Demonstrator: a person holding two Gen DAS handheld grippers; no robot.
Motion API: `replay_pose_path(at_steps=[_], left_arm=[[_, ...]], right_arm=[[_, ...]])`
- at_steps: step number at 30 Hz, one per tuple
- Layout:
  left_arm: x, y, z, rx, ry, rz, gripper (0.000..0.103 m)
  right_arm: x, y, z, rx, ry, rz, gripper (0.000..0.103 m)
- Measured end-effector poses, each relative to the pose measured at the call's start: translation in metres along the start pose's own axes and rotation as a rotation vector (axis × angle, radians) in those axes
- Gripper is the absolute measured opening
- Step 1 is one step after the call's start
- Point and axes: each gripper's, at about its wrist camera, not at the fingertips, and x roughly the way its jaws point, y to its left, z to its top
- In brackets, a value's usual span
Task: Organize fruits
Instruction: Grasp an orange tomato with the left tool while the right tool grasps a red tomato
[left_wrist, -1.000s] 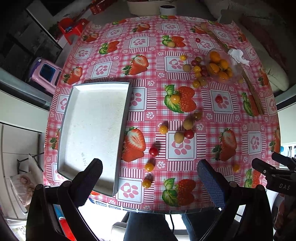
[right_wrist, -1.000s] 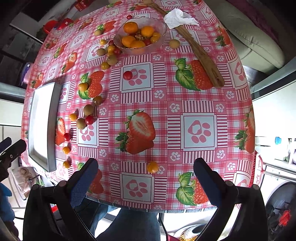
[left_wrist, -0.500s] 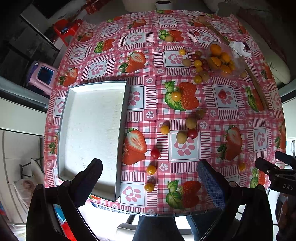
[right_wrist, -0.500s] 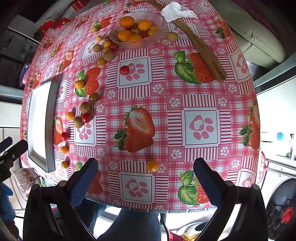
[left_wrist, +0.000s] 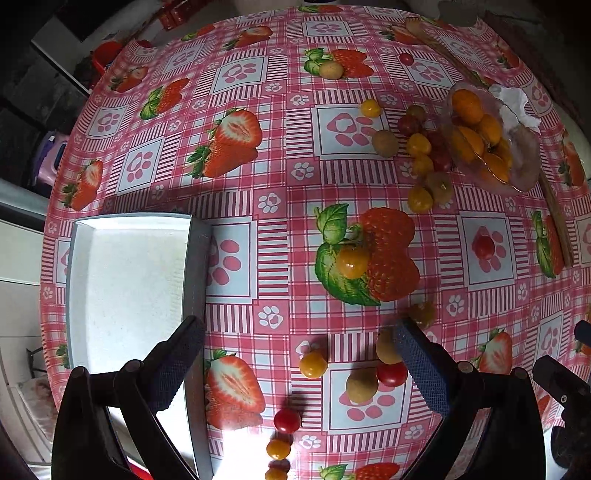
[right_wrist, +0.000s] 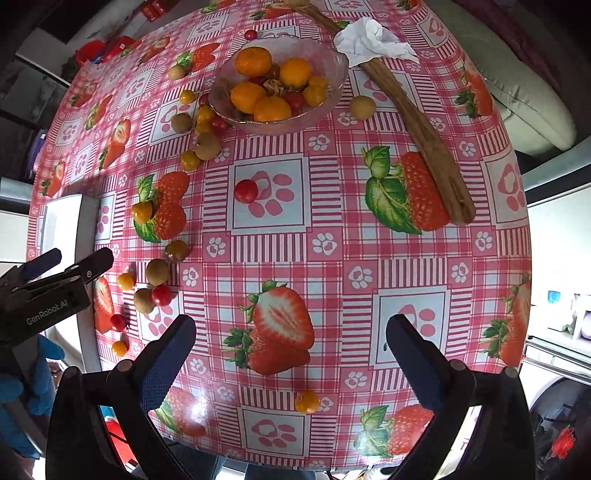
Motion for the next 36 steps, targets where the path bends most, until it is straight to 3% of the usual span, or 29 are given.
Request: replay_pose_path(at_steps=[4, 6, 8, 13, 15, 17, 19, 20, 21, 22, 30, 36], left_arm=[[0.016, -0.005, 0.013, 0.017, -0.036, -0.009, 0.102], [0.026, -0.006, 0.015, 0.025, -0.033, -0.015, 0.088], [0.037, -0.006, 0.016, 0.022, -0.014, -0.017, 0.082], [0.046, -0.002, 0.014, -0.008, -0.029, -0.046, 0.076], [0.044, -0.004, 0.014, 0.001, -0.044, -0.063, 0.065], [0.042, -0.009, 0.016, 0.019, -0.058, -0.062, 0.057], [0.040, -0.012, 0.017, 0.027, -0.068, -0.100, 0.037], [0.039, -0.015, 0.017, 0.028, -0.069, -0.122, 0.026], [0.039, -0.018, 0.017, 0.032, -0.071, -0.113, 0.026], [0.038, -0.019, 0.017, 0.033, -0.074, -0.109, 0.026], [0.010, 0.006, 0.004, -0.045, -0.102, -0.165, 0.026], [-0.013, 0.037, -0.011, -0.062, -0.132, -0.175, 0.026]], right_arm=[[0.020, 0.011, 0.022, -0.025, -0.011, -0.006, 0.103], [0.029, 0.016, 0.031, -0.040, -0.022, -0.016, 0.103], [0.037, 0.020, 0.039, -0.048, -0.032, -0.019, 0.102], [0.054, 0.031, 0.054, -0.071, -0.042, -0.005, 0.087], [0.061, 0.036, 0.058, -0.085, -0.036, 0.000, 0.076], [0.061, 0.042, 0.059, -0.108, -0.062, -0.023, 0.074], [0.061, 0.048, 0.060, -0.127, -0.073, -0.033, 0.068], [0.059, 0.051, 0.061, -0.136, -0.081, -0.038, 0.054], [0.058, 0.052, 0.061, -0.143, -0.084, -0.042, 0.033], [0.057, 0.052, 0.061, -0.143, -0.081, -0.033, 0.021], [0.041, 0.030, 0.053, -0.054, -0.070, 0.064, 0.021], [0.029, 0.039, 0.045, -0.042, -0.074, 0.085, 0.021]])
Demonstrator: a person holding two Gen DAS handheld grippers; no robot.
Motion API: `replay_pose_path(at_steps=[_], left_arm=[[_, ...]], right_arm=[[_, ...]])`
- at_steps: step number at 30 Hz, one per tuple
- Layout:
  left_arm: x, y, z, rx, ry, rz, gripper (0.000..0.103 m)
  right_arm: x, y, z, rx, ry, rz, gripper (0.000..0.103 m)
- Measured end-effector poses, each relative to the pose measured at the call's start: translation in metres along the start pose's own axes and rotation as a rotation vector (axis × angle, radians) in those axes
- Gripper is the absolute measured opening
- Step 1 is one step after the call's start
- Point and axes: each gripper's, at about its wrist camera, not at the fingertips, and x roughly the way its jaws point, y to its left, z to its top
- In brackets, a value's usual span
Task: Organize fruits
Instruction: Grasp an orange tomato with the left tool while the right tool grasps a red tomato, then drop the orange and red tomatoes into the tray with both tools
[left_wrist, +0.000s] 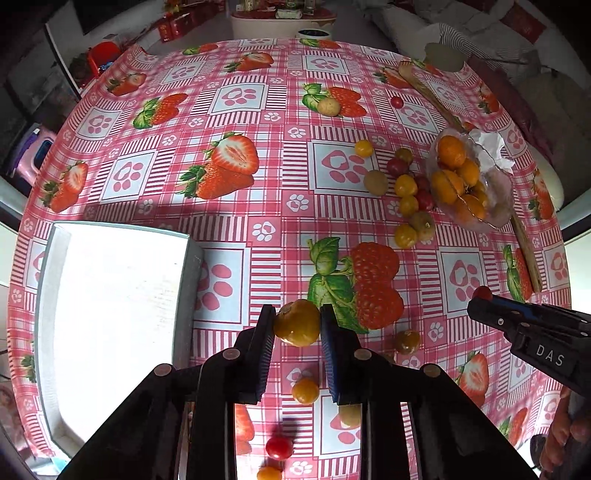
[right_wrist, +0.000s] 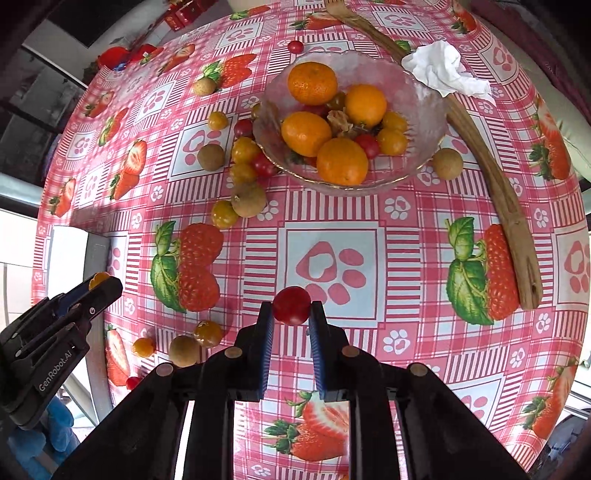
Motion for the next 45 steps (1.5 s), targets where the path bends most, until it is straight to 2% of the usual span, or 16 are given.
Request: replay_pose_path(at_steps=[10, 16, 23, 29, 37, 40, 41, 42, 43, 45], left_arm=[[-0.022, 0.072, -0.033, 0.002, 0.016, 0.000, 0.026], [-0.026, 0.129, -0.055, 0.005, 0.039, 0.069, 0.026], [-0.009, 0.186, -0.080, -0.010, 0.086, 0.139, 0.026], [0.002, 0.206, -0.093, -0.030, 0.106, 0.142, 0.026], [0.008, 0.206, -0.102, -0.005, 0.102, 0.130, 0.026], [0.006, 0.205, -0.106, 0.012, 0.093, 0.141, 0.028], [0.006, 0.203, -0.108, 0.020, 0.092, 0.156, 0.038], [0.006, 0.202, -0.108, 0.026, 0.091, 0.168, 0.065], [0.003, 0.202, -0.109, 0.026, 0.081, 0.177, 0.075], [-0.003, 0.202, -0.112, 0.031, 0.052, 0.181, 0.078]], right_arm=[[-0.008, 0.080, -0.032, 0.009, -0.008, 0.072, 0.021], [0.002, 0.149, -0.045, -0.006, 0.006, 0.116, 0.021], [0.022, 0.225, -0.051, -0.057, 0.032, 0.156, 0.021], [0.057, 0.264, -0.054, -0.084, 0.107, 0.158, 0.022], [0.087, 0.281, -0.059, -0.126, 0.170, 0.082, 0.024], [0.090, 0.281, -0.059, -0.130, 0.175, 0.079, 0.025], [0.091, 0.283, -0.059, -0.133, 0.180, 0.079, 0.028], [0.092, 0.285, -0.058, -0.136, 0.182, 0.075, 0.037], [0.090, 0.285, -0.058, -0.136, 0.178, 0.082, 0.042], [0.082, 0.286, -0.058, -0.128, 0.160, 0.105, 0.054]])
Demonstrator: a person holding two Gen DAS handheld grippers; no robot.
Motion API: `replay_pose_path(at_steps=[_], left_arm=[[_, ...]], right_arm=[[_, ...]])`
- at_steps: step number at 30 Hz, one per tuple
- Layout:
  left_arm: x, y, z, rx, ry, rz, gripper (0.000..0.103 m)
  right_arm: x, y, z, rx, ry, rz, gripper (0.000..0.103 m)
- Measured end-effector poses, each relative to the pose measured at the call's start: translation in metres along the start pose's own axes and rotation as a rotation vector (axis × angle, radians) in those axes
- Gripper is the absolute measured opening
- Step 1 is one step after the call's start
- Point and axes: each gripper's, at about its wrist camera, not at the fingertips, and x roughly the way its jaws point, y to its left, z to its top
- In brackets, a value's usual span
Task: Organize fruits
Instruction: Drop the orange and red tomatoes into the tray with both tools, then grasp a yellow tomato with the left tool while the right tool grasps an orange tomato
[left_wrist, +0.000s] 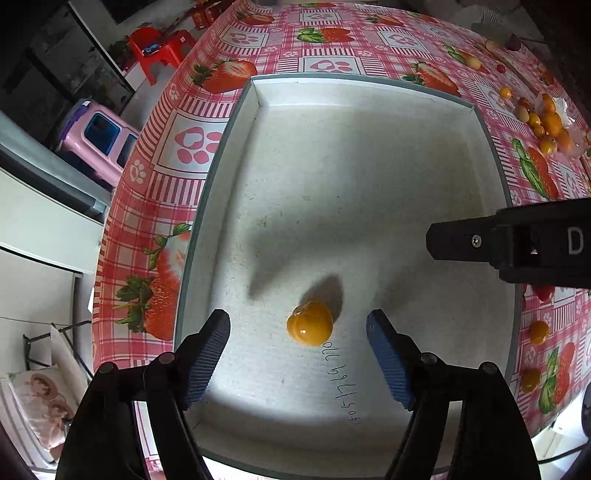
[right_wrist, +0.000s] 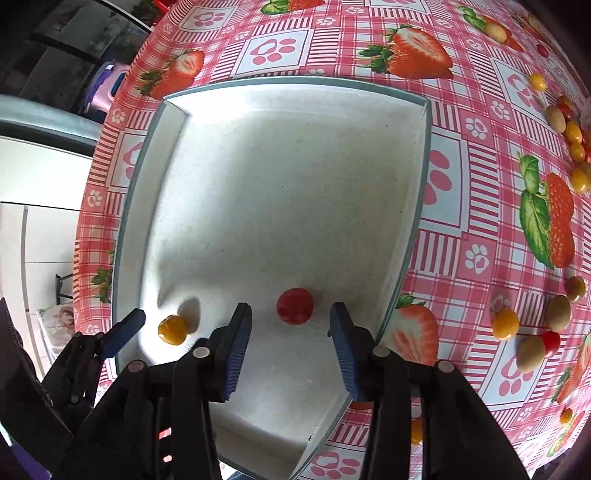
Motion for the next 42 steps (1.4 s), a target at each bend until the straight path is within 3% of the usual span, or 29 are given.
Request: replay_pose_path(at_steps=[3, 5, 14, 23, 30, 42], left_arm=[[-0.004, -0.003, -0.002, 0.026, 0.021, 0.003, 0.078], [-0.008, -0.005, -0.003, 0.038, 0.027, 0.000, 0.078], [-0.046, -0.042, 0.011, 0.134, -0.031, -0.032, 0.078], [-0.070, -0.109, 0.036, 0.314, -0.095, -0.120, 0.078], [-0.053, -0.158, 0.045, 0.409, -0.077, -0.150, 0.078], [-0.002, -0.192, 0.060, 0.430, 0.002, -0.128, 0.078]], right_arm=[[-0.018, 0.002, -0.003, 0.004, -0.044, 0.010, 0.066], [-0.030, -0.001, -0.006, 0.016, -0.072, 0.021, 0.069], [-0.080, -0.066, -0.033, 0.174, -0.142, 0.003, 0.072], [-0.101, -0.156, -0.095, 0.390, -0.145, -0.073, 0.073], [-0.106, -0.218, -0.142, 0.540, -0.146, -0.161, 0.073], [-0.105, -0.295, -0.188, 0.688, -0.153, -0.257, 0.073]])
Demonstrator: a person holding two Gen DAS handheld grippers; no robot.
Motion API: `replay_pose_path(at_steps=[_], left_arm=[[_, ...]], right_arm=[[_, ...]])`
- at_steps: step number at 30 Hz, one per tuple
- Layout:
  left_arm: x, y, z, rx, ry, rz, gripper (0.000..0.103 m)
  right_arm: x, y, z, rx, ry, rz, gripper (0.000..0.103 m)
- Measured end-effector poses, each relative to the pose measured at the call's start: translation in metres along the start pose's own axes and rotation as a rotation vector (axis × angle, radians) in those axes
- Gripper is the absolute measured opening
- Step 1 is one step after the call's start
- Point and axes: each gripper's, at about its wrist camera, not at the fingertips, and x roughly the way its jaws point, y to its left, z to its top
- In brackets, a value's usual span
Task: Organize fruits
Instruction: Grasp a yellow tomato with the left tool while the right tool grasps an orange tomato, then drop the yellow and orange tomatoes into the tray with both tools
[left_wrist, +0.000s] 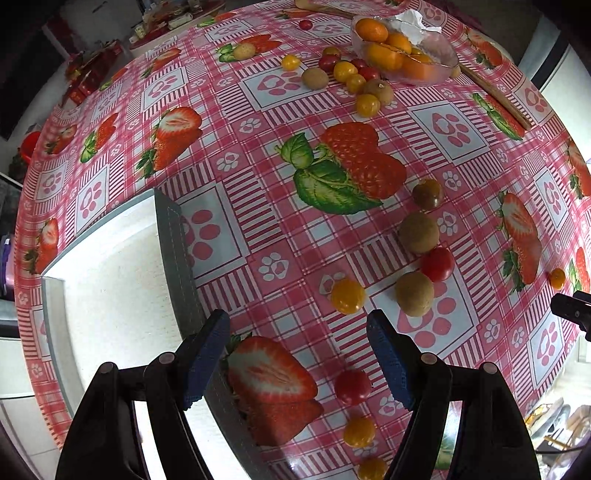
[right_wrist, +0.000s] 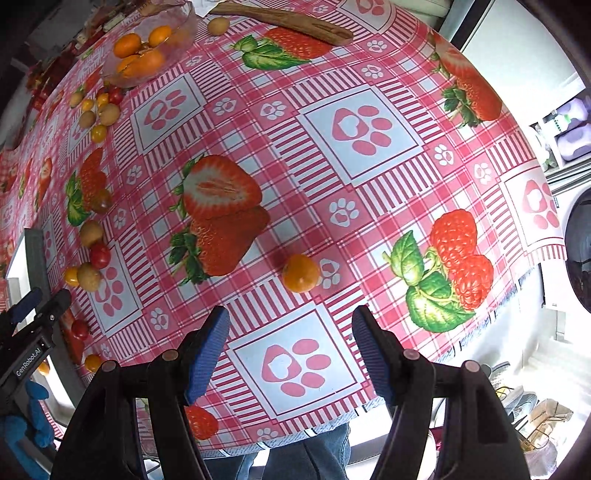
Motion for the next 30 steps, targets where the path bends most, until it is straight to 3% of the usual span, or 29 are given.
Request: replay_pose_path(at_steps=[8, 11, 13, 15, 16, 17, 18, 30], left_arm=[[0.012, -0.008, 0.006, -0.010, 0.013, -0.014, 0.077], [0.012, -0.011, 0.008, -0.010, 0.004, -0.016, 0.075], [0.010, -0.013, 0.008, -0.014, -0.004, -0.045, 0.062], [0.007, -0.019, 0.010, -0.014, -0.008, -0.068, 0.045], [0.006, -0.022, 0.010, -0.009, -0.012, -0.076, 0.040], [0.004, -0.026, 0.009, -0.003, -0.016, -0.084, 0.027], [0.004, -0.030, 0.009, 0.004, -0.016, -0.084, 0.021], [-0.025, -0.007, -0.007, -0.140, -0.015, -0.177, 0.021]], right_arm=[[0.018, -0.005, 0.012, -0.012, -0.005, -0.005, 0.072], [0.018, -0.004, 0.016, -0.024, -0.015, -0.019, 0.066], [0.018, 0.000, 0.019, -0.033, -0.015, -0.045, 0.057], [0.019, 0.009, 0.027, -0.044, -0.020, -0.053, 0.036], [0.018, 0.011, 0.028, -0.052, -0.019, -0.055, 0.031], [0.018, 0.011, 0.029, -0.058, -0.017, -0.052, 0.023], [0.015, 0.012, 0.029, -0.063, -0.017, -0.053, 0.023], [-0.015, 0.013, 0.019, -0.047, -0.003, 0.080, 0.023]])
